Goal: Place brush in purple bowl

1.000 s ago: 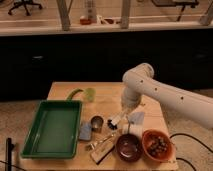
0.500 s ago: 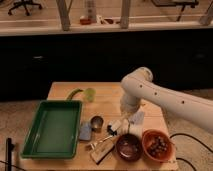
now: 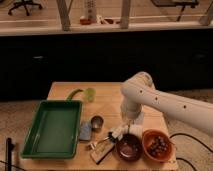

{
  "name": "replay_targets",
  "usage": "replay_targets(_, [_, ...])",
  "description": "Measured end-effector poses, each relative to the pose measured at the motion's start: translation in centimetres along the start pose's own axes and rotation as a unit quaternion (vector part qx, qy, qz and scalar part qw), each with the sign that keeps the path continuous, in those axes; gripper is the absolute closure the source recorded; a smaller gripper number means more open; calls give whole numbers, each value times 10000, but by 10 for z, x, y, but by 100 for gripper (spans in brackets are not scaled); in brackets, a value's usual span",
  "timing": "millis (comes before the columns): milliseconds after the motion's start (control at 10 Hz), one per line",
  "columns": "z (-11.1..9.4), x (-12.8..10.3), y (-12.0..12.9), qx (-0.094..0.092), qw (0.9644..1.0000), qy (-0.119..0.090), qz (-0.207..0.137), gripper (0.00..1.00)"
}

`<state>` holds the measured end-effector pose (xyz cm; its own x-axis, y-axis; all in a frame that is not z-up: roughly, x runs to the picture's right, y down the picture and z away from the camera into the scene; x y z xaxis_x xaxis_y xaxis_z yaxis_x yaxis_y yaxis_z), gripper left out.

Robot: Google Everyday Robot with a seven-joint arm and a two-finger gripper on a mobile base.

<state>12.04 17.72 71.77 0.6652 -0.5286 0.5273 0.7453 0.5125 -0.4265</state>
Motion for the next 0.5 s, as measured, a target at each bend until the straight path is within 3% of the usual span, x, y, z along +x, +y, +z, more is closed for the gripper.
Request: replay_targets(500, [14,-14,17,-51,10000,-68,-25,98])
